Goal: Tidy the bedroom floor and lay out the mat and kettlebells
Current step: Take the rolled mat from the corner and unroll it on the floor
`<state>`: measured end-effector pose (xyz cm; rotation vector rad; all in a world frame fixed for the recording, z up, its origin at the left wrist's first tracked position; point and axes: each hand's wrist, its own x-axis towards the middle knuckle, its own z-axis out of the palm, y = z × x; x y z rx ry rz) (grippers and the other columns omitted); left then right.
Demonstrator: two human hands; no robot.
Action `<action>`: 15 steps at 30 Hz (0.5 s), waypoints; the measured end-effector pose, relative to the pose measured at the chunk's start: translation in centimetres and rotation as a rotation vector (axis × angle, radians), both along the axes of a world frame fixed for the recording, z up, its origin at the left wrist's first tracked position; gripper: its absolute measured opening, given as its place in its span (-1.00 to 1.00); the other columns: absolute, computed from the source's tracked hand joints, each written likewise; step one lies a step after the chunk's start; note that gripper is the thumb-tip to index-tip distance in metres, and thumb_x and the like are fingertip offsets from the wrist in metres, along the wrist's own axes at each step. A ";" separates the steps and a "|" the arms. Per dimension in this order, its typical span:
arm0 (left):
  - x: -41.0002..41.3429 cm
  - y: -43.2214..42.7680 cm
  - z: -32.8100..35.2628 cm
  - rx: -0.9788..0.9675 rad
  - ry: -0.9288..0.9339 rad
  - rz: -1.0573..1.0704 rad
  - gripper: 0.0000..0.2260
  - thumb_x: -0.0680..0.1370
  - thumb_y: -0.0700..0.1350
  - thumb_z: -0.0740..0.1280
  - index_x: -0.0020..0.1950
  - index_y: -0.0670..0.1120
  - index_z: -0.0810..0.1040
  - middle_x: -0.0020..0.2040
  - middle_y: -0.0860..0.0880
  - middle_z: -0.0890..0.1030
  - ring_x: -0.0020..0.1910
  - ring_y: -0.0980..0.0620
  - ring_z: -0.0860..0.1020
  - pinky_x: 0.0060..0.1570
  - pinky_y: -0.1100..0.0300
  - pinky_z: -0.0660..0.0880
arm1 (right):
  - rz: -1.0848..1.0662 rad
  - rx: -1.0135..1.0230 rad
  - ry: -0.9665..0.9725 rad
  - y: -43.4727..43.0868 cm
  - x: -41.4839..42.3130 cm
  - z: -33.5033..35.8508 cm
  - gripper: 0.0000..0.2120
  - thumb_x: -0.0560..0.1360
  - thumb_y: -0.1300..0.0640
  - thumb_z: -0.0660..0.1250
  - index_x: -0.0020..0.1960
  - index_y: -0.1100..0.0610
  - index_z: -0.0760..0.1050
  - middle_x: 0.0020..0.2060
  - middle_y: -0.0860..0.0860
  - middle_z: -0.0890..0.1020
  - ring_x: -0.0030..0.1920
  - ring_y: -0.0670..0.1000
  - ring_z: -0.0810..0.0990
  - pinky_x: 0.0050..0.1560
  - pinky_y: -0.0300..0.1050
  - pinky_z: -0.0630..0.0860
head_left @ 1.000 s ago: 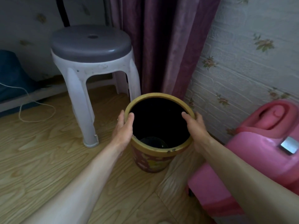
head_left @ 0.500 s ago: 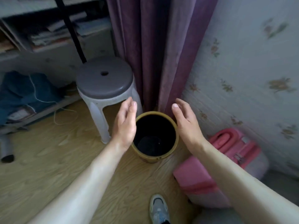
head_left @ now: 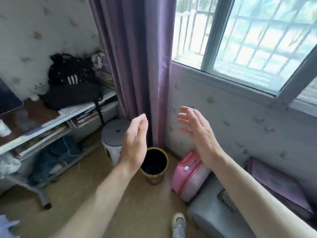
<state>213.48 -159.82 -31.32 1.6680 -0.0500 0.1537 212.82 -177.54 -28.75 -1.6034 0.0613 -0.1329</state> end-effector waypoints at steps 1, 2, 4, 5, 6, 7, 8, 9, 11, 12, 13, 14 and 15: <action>-1.8 -0.3 2.3 -0.008 -0.015 -0.017 -0.44 0.54 0.28 0.12 0.42 0.00 0.46 0.35 0.10 0.53 0.36 0.18 0.46 0.42 -0.03 0.37 | -0.032 0.022 0.001 -0.4 -2.4 2.0 -0.70 0.66 -0.04 0.15 0.31 0.02 0.49 0.22 0.05 0.62 0.29 0.01 0.57 0.36 0.06 0.45; -3.2 -0.8 4.3 -0.027 -0.025 -0.034 -0.48 0.57 0.25 0.13 0.41 -0.01 0.47 0.35 0.10 0.54 0.35 0.17 0.47 0.40 -0.01 0.39 | -0.058 0.029 -0.004 -0.7 -4.4 3.6 -0.71 0.66 -0.02 0.14 0.30 0.03 0.50 0.21 0.05 0.62 0.29 0.02 0.57 0.35 0.05 0.45; -5.7 -1.8 7.8 -0.070 -0.018 -0.093 -0.52 0.57 0.22 0.14 0.39 0.00 0.48 0.32 0.08 0.55 0.32 0.14 0.50 0.31 0.05 0.46 | -0.105 0.032 -0.031 -1.6 -8.0 6.7 -0.75 0.66 0.01 0.14 0.24 0.02 0.51 0.16 0.05 0.62 0.25 0.04 0.58 0.33 0.07 0.45; -7.0 -2.5 9.3 -0.100 -0.005 -0.134 -0.53 0.54 0.23 0.15 0.34 0.04 0.50 0.30 0.08 0.56 0.30 0.11 0.51 0.25 0.07 0.48 | -0.138 0.033 -0.035 -2.4 -10.2 8.3 -0.78 0.67 0.02 0.14 0.20 0.02 0.51 0.13 0.06 0.62 0.21 0.04 0.58 0.32 0.09 0.46; -8.1 -3.2 10.5 -0.131 0.003 -0.164 -0.56 0.51 0.24 0.15 0.29 0.08 0.52 0.27 0.08 0.57 0.28 0.09 0.52 0.22 0.08 0.49 | -0.173 0.031 -0.040 -3.1 -11.8 9.5 -0.79 0.67 0.03 0.14 0.18 0.01 0.51 0.12 0.07 0.61 0.17 0.04 0.58 0.31 0.10 0.47; -9.5 -4.1 11.9 -0.151 -0.008 -0.212 -0.59 0.49 0.25 0.15 0.23 0.12 0.53 0.25 0.08 0.58 0.26 0.07 0.53 0.21 0.06 0.49 | -0.217 0.036 -0.068 -4.2 -13.9 10.7 -0.78 0.67 0.03 0.14 0.19 0.02 0.51 0.12 0.09 0.61 0.16 0.04 0.57 0.28 0.09 0.49; -10.9 -5.2 13.2 -0.157 -0.033 -0.260 -0.62 0.49 0.25 0.16 0.19 0.13 0.54 0.25 0.07 0.59 0.26 0.05 0.54 0.21 0.05 0.49 | -0.261 0.035 -0.103 -5.4 -15.9 11.9 -0.76 0.67 0.02 0.13 0.22 0.04 0.50 0.13 0.10 0.61 0.17 0.04 0.57 0.25 0.06 0.51; -12.1 -6.2 14.1 -0.162 -0.050 -0.293 -0.63 0.49 0.26 0.17 0.17 0.14 0.54 0.25 0.05 0.59 0.26 0.05 0.54 0.21 0.05 0.49 | -0.291 0.036 -0.128 -6.5 -17.6 12.7 -0.74 0.66 0.00 0.13 0.24 0.06 0.49 0.14 0.09 0.61 0.18 0.04 0.57 0.24 0.03 0.51; -14.1 -8.4 15.4 -0.183 -0.076 -0.355 -0.62 0.47 0.28 0.18 0.17 0.14 0.55 0.25 0.03 0.59 0.25 0.04 0.54 0.17 0.07 0.49 | -0.327 0.029 -0.148 -8.6 -21.1 13.7 -0.69 0.64 -0.09 0.16 0.26 0.04 0.49 0.14 0.05 0.63 0.19 0.01 0.59 0.27 0.04 0.50; -15.6 -10.3 16.1 -0.194 -0.090 -0.401 -0.62 0.48 0.27 0.18 0.17 0.13 0.55 0.25 0.02 0.60 0.24 0.04 0.54 0.15 0.08 0.49 | -0.359 0.017 -0.157 -10.0 -23.4 14.2 -0.64 0.60 -0.16 0.18 0.26 0.02 0.49 0.15 0.04 0.63 0.20 0.01 0.60 0.28 0.05 0.49; -16.9 -11.9 16.5 -0.209 -0.093 -0.449 -0.64 0.49 0.25 0.18 0.17 0.13 0.55 0.24 0.01 0.60 0.23 0.03 0.54 0.14 0.08 0.49 | -0.390 0.002 -0.164 -11.3 -25.4 14.4 -0.59 0.57 -0.21 0.20 0.28 0.02 0.49 0.16 0.04 0.64 0.22 0.01 0.60 0.29 0.06 0.50; -18.4 -13.9 16.7 -0.224 -0.085 -0.497 -0.65 0.49 0.22 0.19 0.17 0.12 0.55 0.24 0.00 0.60 0.23 0.03 0.54 0.14 0.08 0.49 | -0.422 -0.008 -0.172 -12.8 -27.5 14.6 -0.54 0.55 -0.24 0.20 0.30 0.03 0.48 0.17 0.05 0.64 0.23 0.02 0.60 0.32 0.09 0.50; -20.0 -16.1 16.8 -0.248 -0.071 -0.548 -0.66 0.49 0.20 0.19 0.17 0.10 0.55 0.24 0.00 0.60 0.23 0.03 0.55 0.15 0.07 0.50 | -0.465 -0.017 -0.182 -14.5 -29.9 14.8 -0.51 0.54 -0.24 0.18 0.32 0.03 0.47 0.18 0.05 0.64 0.24 0.03 0.60 0.33 0.11 0.49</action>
